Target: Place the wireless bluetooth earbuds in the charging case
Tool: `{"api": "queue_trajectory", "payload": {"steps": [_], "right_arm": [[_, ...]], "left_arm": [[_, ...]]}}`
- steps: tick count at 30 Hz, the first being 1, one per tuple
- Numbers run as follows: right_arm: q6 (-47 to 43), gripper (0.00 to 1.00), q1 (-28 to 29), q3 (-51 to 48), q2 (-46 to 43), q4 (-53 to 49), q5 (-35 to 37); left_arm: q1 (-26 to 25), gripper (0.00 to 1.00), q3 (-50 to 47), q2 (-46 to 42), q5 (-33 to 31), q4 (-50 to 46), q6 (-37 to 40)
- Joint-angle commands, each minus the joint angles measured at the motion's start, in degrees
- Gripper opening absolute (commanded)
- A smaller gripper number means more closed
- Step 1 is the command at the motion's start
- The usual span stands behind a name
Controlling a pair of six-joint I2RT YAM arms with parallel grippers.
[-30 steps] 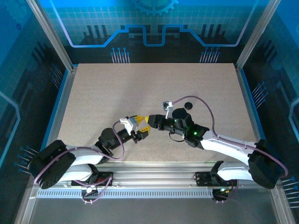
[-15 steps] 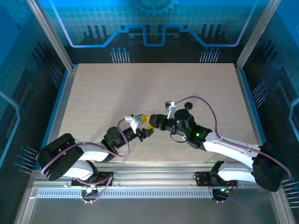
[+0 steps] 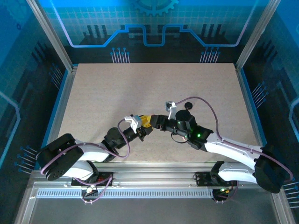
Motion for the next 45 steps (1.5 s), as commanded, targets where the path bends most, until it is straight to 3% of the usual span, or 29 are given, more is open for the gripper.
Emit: {"api": "queue_trajectory", "payload": {"steps": [1, 4, 11, 19, 26, 30, 32, 38, 45], "right_arm": [[-0.8, 0.46, 1.1, -0.6, -1.9, -0.1, -0.1], [-1.6, 0.47, 1.1, -0.3, -2.4, -0.8, -0.2], [-5.4, 0.67, 1.1, 0.2, -4.8, -5.6, 1.4], [-17.6, 0.73, 0.4, -4.4, -11.8, -3.2, 3.1], [-39.9, 0.74, -1.6, -5.1, -20.0, -6.3, -4.8], [-50.3, 0.87, -3.6, -5.8, -25.4, -9.7, -10.5], [-55.9, 0.88, -4.3, -7.0, -28.5, -11.0, -14.0], [-71.8, 0.84, -5.8, -7.4, -35.0, -21.8, -21.7], [-77.8, 0.76, -7.8, -0.3, -28.5, -31.4, -30.4]], "left_arm": [[-0.3, 0.27, 1.2, -1.3, -2.0, 2.5, -0.9], [-0.2, 0.25, 0.8, -1.9, -2.4, 2.5, -1.2], [-0.2, 0.14, -1.0, -2.4, -3.1, 2.5, -1.2], [-0.2, 0.13, -4.0, -4.5, 0.1, 2.5, -1.7], [-0.2, 0.11, -5.5, -7.0, 8.7, 1.7, -1.3], [-0.2, 0.11, -5.5, -10.5, 14.6, -3.2, -0.7], [-0.2, 0.11, -5.5, -12.9, 16.8, -6.2, -0.5], [-0.2, 0.12, -4.6, -21.7, 20.6, -17.6, 2.0], [-0.2, 0.12, -3.8, -30.1, 23.7, -27.4, 5.9]]}}
